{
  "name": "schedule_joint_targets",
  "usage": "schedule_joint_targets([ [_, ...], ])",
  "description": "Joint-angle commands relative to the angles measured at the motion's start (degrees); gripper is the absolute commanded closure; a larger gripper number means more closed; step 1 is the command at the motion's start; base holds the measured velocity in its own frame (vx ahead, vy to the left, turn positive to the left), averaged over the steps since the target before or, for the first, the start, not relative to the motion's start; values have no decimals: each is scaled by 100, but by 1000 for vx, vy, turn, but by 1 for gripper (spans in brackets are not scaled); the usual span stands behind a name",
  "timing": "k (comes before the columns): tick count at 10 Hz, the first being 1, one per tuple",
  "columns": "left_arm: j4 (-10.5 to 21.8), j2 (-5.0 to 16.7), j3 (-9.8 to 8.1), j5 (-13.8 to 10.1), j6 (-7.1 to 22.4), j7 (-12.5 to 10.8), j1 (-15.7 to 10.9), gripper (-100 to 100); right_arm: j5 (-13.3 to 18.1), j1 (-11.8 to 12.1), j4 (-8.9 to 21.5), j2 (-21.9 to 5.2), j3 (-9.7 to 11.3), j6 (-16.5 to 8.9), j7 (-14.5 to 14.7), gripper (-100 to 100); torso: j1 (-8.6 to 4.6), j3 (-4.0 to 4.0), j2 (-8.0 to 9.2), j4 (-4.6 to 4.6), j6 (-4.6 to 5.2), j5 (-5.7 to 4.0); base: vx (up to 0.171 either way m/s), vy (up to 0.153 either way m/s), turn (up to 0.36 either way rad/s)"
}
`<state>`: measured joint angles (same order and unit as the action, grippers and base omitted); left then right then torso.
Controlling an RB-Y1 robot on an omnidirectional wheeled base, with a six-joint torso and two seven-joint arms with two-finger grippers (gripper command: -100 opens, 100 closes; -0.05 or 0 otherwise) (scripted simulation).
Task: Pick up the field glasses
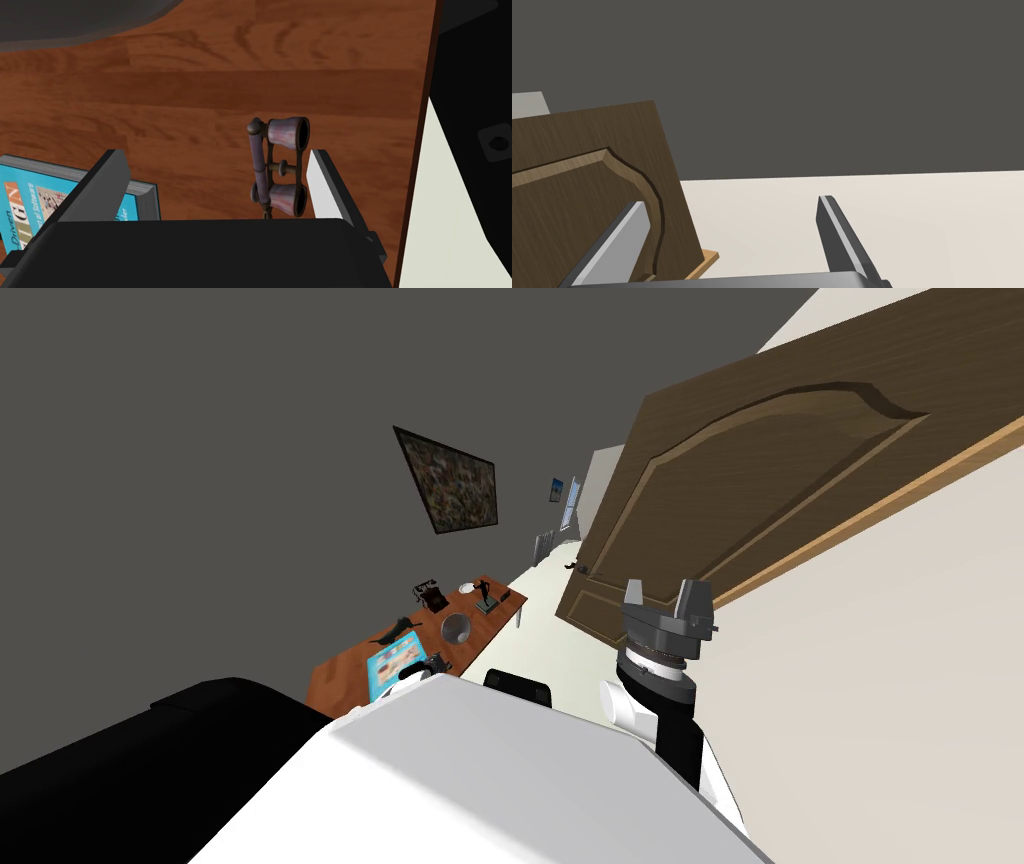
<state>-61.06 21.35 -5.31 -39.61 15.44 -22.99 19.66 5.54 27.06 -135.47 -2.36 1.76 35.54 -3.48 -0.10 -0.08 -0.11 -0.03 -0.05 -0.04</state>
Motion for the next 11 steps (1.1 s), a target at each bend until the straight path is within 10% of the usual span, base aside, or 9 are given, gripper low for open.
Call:
schedule_joint_targets([
  [1,286,71,-9,-140,162,-53,-25,-100,0,0,0,0,0,0,0,0,0,0,0,0,0,0,41,-13,-82],
  [11,1565,387,-17,-772,806,-263,-133,-100,0,0,0,0,0,0,0,0,2,0,0,0,0,0,51,-4,-65],
])
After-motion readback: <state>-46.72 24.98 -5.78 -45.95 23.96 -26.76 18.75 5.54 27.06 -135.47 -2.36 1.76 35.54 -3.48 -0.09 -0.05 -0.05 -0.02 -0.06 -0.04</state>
